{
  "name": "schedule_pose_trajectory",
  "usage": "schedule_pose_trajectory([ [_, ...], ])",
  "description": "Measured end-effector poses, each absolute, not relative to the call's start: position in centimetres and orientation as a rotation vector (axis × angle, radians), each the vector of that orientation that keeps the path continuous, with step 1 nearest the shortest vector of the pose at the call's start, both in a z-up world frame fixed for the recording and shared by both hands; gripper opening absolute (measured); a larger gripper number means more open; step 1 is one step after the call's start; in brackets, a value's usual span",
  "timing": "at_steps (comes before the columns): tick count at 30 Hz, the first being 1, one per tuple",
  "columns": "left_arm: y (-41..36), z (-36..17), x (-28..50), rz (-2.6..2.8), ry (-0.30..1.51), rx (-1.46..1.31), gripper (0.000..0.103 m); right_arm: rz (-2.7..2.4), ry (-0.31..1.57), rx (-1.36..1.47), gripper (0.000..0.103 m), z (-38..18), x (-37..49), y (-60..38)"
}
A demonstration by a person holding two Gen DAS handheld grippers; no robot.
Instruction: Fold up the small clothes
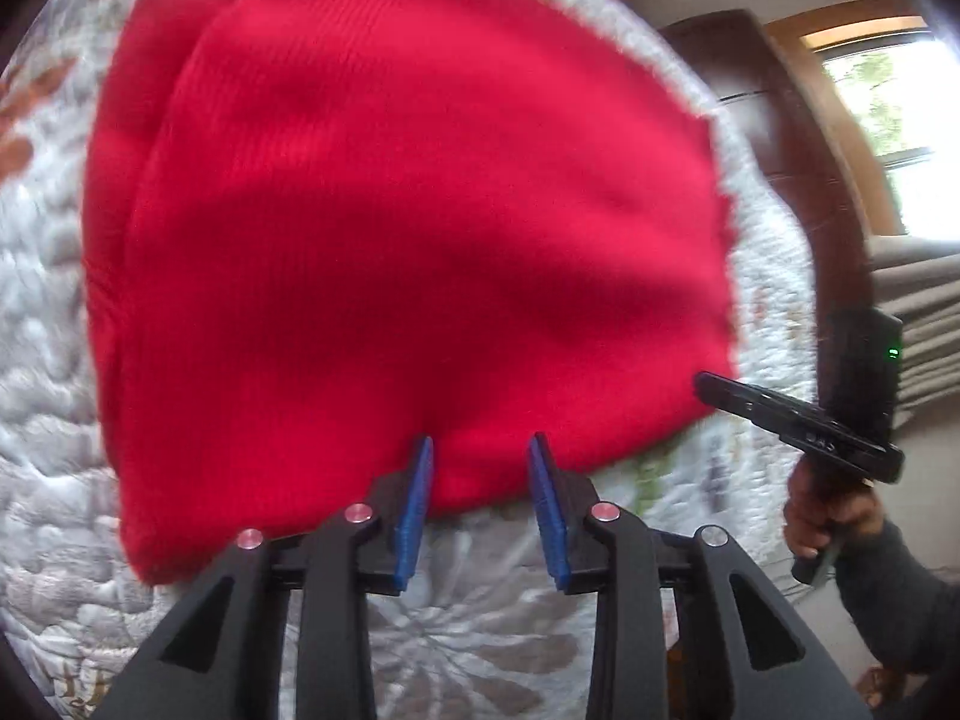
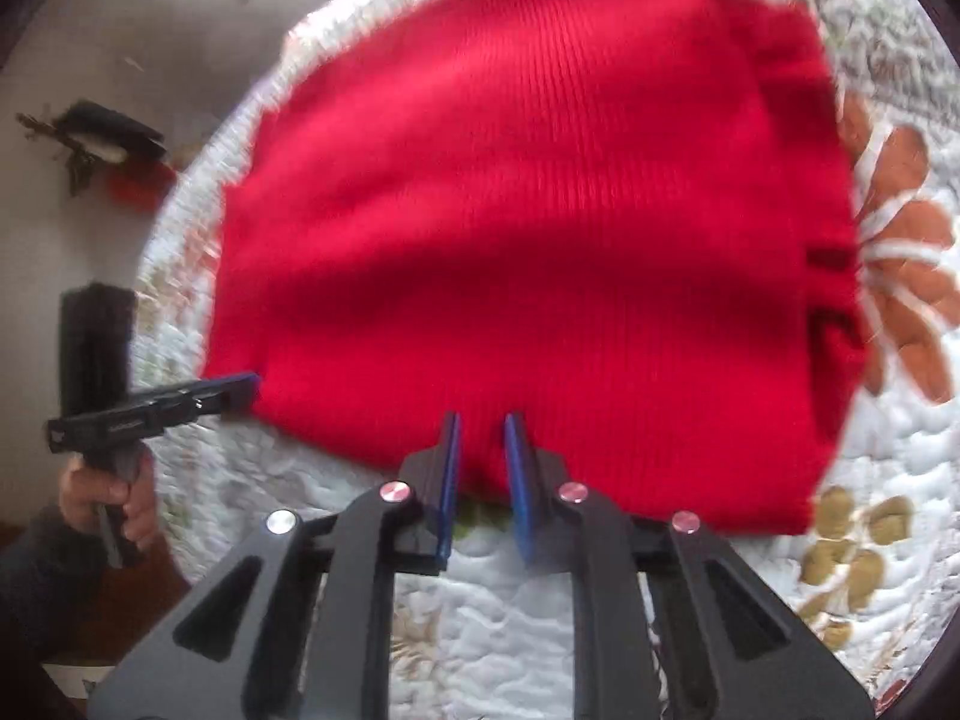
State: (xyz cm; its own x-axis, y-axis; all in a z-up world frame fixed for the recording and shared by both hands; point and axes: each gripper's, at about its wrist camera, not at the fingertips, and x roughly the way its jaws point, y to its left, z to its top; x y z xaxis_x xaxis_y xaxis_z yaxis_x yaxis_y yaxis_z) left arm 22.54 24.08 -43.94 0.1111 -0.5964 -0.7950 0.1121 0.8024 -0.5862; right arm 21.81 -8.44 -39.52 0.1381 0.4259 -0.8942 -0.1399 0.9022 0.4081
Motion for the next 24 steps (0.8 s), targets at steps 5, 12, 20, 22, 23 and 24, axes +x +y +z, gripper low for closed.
schedule_pose_trajectory([
  [5, 26.8, -42.8, 22.2, -0.529, 1.359, -0.435, 0.046, 0.266, 1.339, 0.231, 0.001, -38.8, 22.0, -12.4],
  [12, 34.6, -40.0, 25.2, -0.375, 1.385, -0.419, 0.075, 0.307, 1.143, -0.276, 0.046, -32.4, 17.3, -1.5],
  [20, 38.6, -42.8, 32.7, -0.551, 1.421, -0.635, 0.079, 0.553, 1.045, -0.518, 0.055, -34.2, 14.0, 15.2],
  [22, 38.8, -43.8, 34.0, -0.583, 1.423, -0.670, 0.079, 0.556, 1.015, -0.558, 0.055, -34.7, 14.4, 16.8],
  [23, 38.9, -44.5, 34.8, -0.605, 1.420, -0.700, 0.079, 0.556, 0.990, -0.599, 0.055, -35.2, 14.3, 18.2],
  [24, 39.1, -44.8, 35.2, -0.621, 1.418, -0.720, 0.079, 0.562, 0.983, -0.612, 0.055, -35.5, 14.4, 18.2],
])
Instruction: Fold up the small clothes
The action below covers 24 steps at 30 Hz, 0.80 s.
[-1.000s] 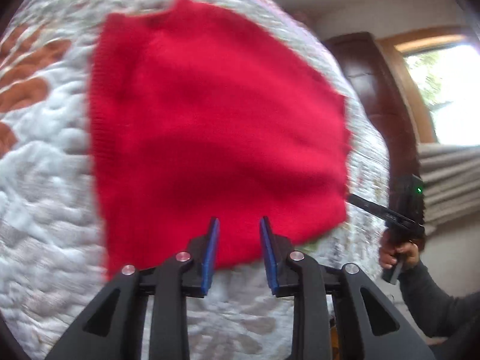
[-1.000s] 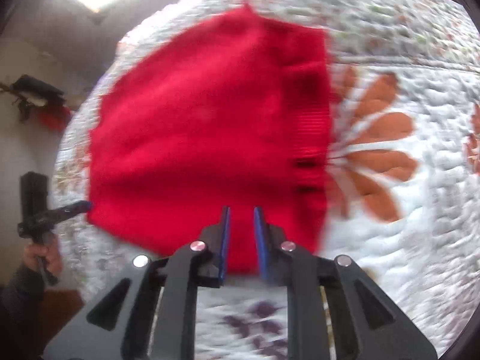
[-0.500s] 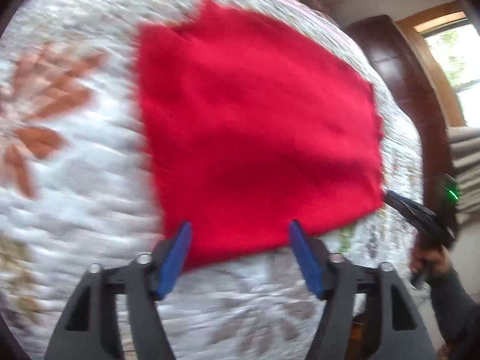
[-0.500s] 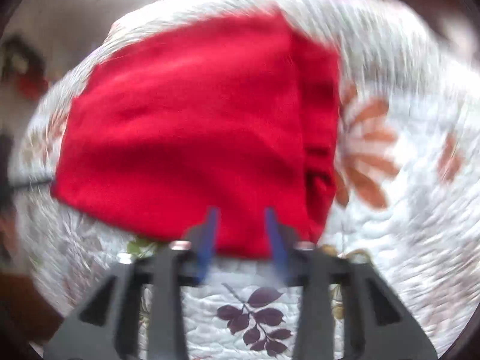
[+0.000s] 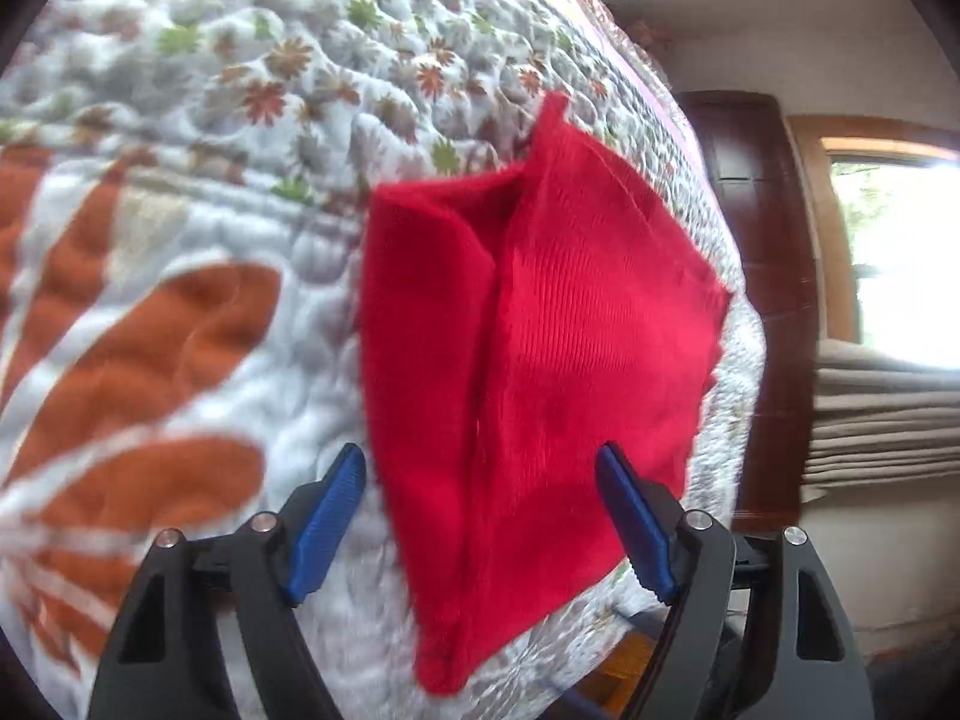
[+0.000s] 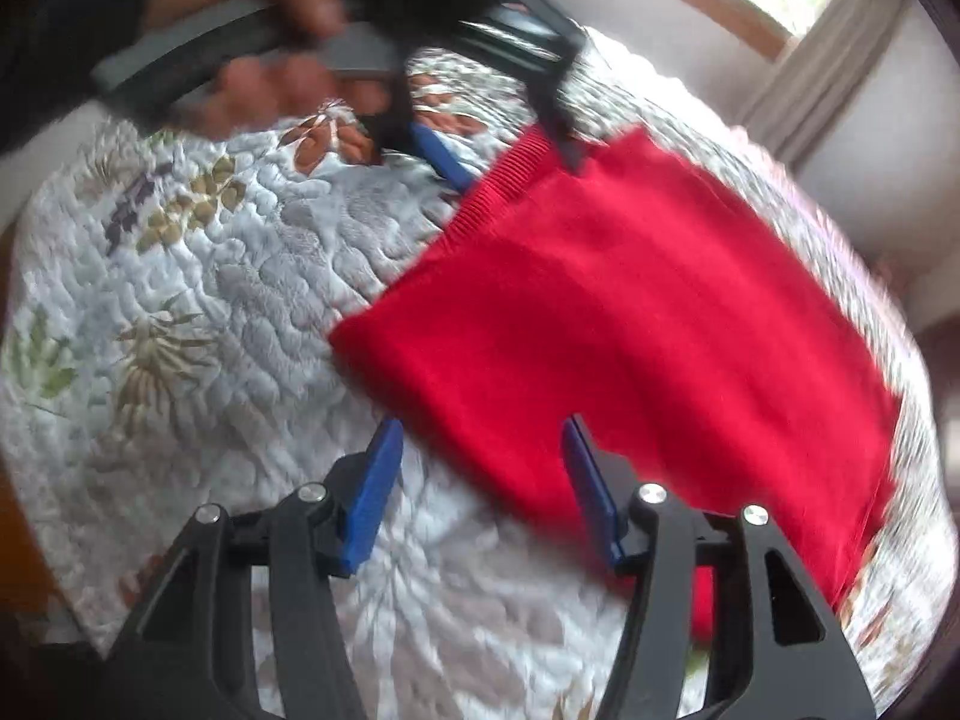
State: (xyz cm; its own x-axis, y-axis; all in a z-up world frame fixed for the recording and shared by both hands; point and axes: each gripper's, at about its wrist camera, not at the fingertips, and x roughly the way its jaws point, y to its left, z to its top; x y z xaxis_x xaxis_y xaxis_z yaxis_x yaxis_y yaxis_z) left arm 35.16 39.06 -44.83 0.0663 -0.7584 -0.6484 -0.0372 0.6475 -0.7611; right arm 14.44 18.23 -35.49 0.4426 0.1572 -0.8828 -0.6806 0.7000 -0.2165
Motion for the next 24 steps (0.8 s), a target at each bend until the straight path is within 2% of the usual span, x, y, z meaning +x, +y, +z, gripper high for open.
schedule_pose_trajectory([
  [5, 39.0, -46.4, 37.4, -0.699, 1.391, -0.830, 0.079, 0.583, 0.994, -0.585, 0.055, -36.8, 15.2, 19.7],
  [7, 38.8, -47.0, 38.1, -0.714, 1.397, -0.847, 0.082, 0.584, 0.995, -0.570, 0.055, -37.4, 15.8, 20.5],
  [14, 39.7, -47.4, 38.1, -0.734, 1.395, -0.860, 0.083, 0.580, 0.997, -0.514, 0.055, -38.1, 17.8, 20.9],
  [24, 40.0, -46.7, 37.4, -0.711, 1.383, -0.864, 0.083, 0.569, 0.990, -0.545, 0.058, -38.6, 15.1, 19.8],
])
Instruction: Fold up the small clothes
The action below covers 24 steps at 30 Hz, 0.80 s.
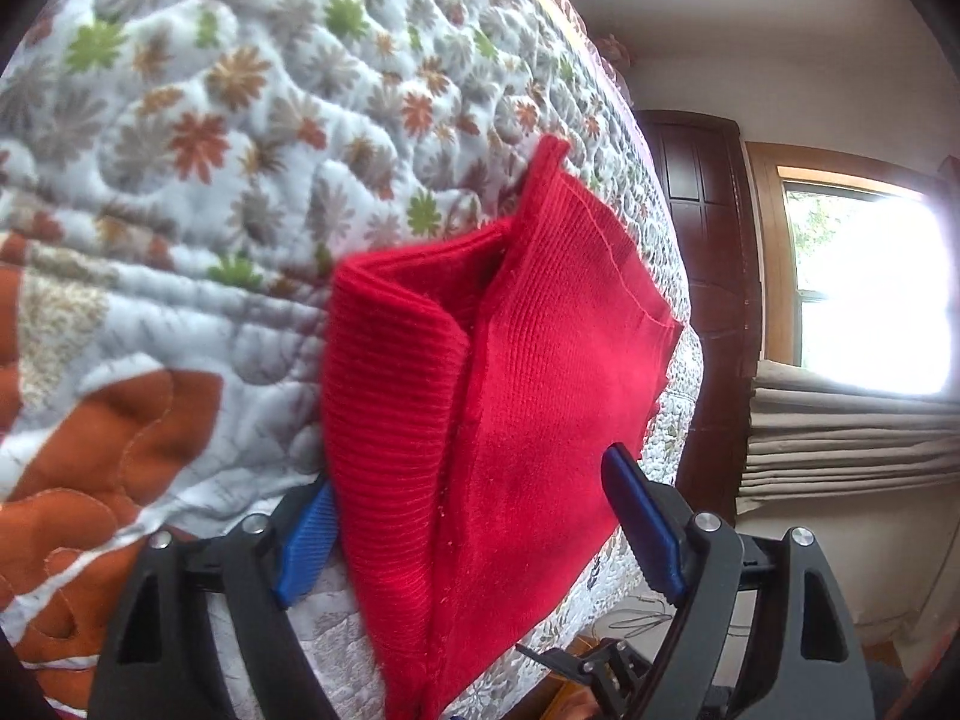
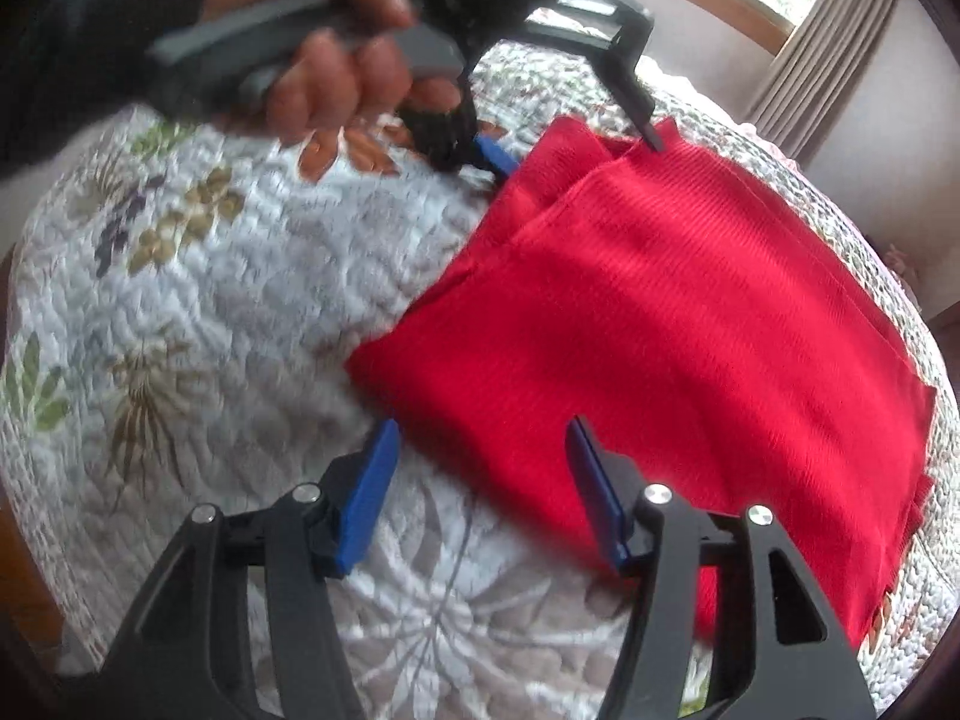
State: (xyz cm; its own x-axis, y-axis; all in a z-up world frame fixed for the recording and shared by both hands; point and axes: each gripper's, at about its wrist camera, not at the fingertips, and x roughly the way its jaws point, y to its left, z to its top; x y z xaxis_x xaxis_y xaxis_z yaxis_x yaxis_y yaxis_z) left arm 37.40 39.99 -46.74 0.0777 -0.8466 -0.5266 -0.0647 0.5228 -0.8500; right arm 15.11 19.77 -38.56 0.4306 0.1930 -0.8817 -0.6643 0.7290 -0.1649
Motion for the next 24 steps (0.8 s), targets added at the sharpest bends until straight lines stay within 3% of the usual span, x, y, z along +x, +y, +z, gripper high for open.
schedule_pose_trajectory([
  [11, 38.8, -47.5, 38.4, -0.733, 1.427, -0.856, 0.083, 0.546, 0.834, -0.764, 0.058, -41.0, 12.9, 23.2],
  [15, 38.4, -47.8, 38.8, -0.719, 1.461, -0.884, 0.036, 0.551, 0.833, -0.756, 0.058, -41.5, 14.1, 24.1],
  [16, 38.2, -48.0, 39.0, -0.709, 1.478, -0.880, 0.028, 0.554, 0.851, -0.734, 0.055, -41.2, 14.6, 24.1],
  [19, 37.6, -48.0, 39.1, -0.670, 1.507, -0.862, 0.024, 0.563, 0.914, -0.644, 0.036, -40.6, 16.1, 23.5],
  [21, 37.4, -47.7, 39.1, -0.646, 1.519, -0.860, 0.022, 0.571, 0.956, -0.569, 0.014, -40.0, 16.8, 22.9],
  [24, 36.9, -46.6, 39.0, -0.621, 1.527, -0.839, 0.020, 0.575, 0.968, -0.508, 0.008, -38.4, 17.3, 22.2],
])
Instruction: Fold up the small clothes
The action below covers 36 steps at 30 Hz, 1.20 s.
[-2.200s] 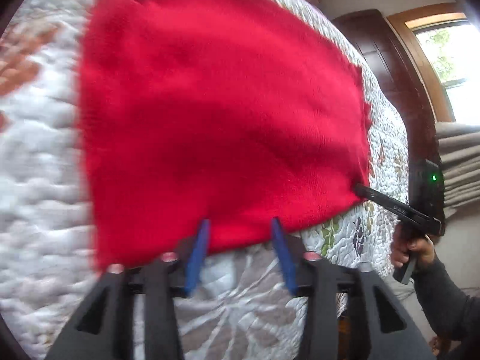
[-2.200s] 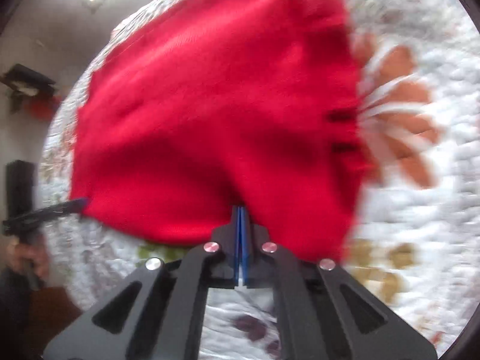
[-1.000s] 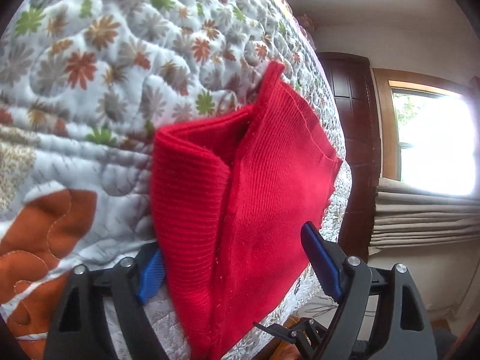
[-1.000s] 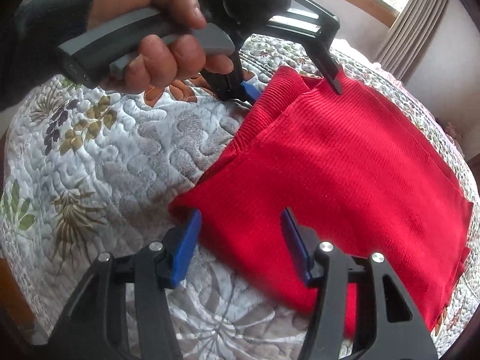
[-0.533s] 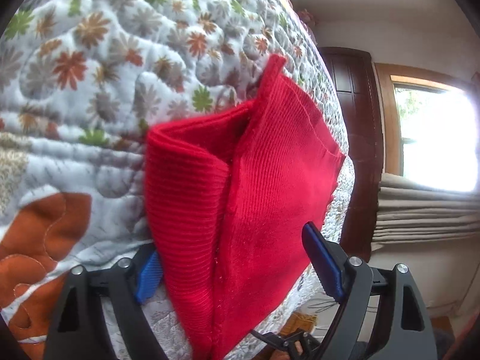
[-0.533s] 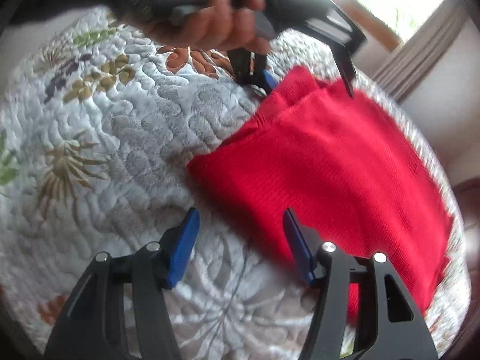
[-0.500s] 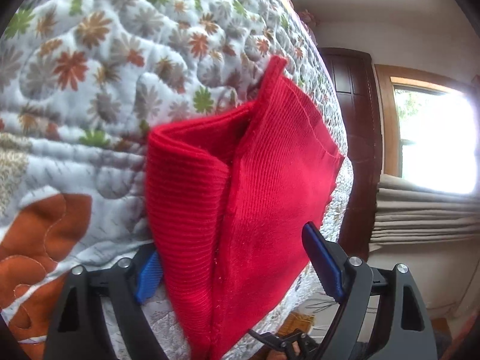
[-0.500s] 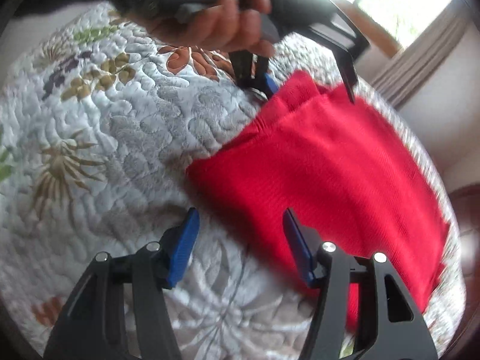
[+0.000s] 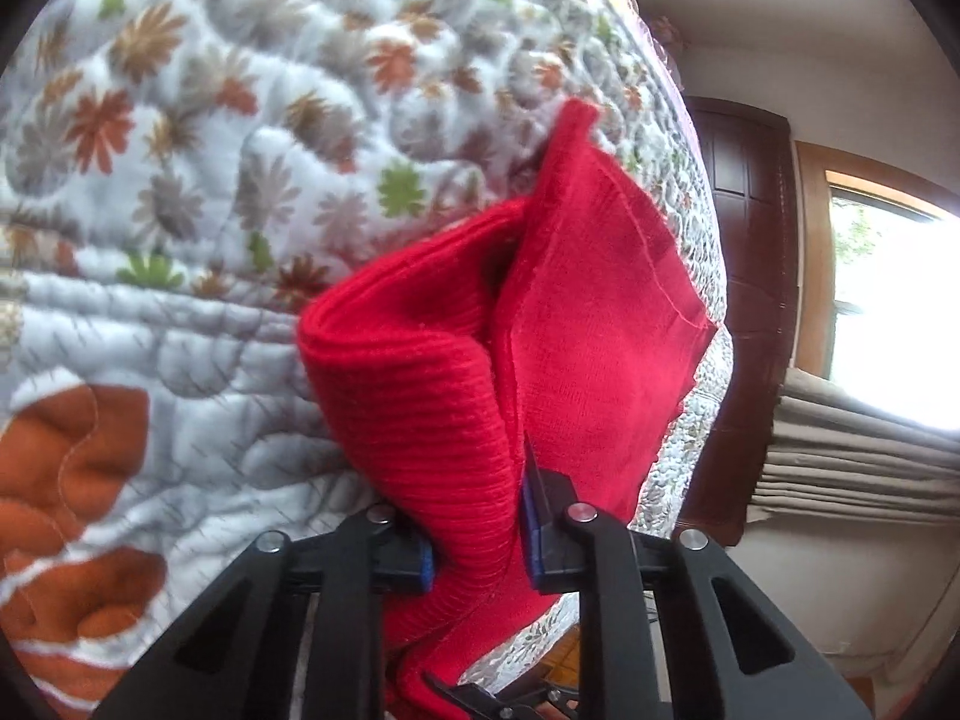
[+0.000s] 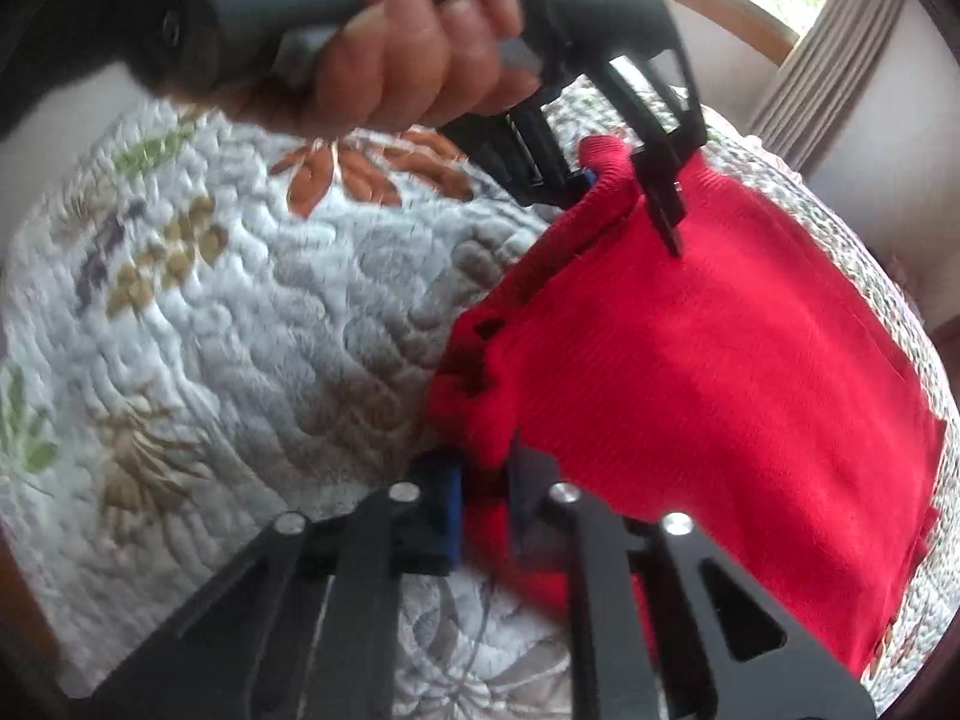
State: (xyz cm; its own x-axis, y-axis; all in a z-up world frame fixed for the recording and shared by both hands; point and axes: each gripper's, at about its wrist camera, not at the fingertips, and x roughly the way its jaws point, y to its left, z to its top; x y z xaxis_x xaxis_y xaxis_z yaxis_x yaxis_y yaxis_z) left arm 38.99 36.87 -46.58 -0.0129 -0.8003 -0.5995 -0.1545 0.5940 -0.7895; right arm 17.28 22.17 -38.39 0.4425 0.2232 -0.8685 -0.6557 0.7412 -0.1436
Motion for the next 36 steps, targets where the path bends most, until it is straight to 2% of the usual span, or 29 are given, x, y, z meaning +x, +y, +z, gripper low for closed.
schedule_pose_trajectory([
  [16, 31.1, -35.9, 39.4, -0.635, 1.479, -0.723, 0.019, 0.531, 0.895, -0.298, 0.006, -27.0, 18.0, 16.0],
  [26, 26.0, -30.3, 38.9, -0.648, 1.457, -0.649, 0.019, 0.481, 0.860, -0.244, 0.006, -23.2, 17.2, 12.3],
  [36, 21.9, -28.1, 38.9, -0.661, 1.450, -0.605, 0.019, 0.428, 0.846, -0.197, 0.006, -21.0, 16.5, 8.3],
])
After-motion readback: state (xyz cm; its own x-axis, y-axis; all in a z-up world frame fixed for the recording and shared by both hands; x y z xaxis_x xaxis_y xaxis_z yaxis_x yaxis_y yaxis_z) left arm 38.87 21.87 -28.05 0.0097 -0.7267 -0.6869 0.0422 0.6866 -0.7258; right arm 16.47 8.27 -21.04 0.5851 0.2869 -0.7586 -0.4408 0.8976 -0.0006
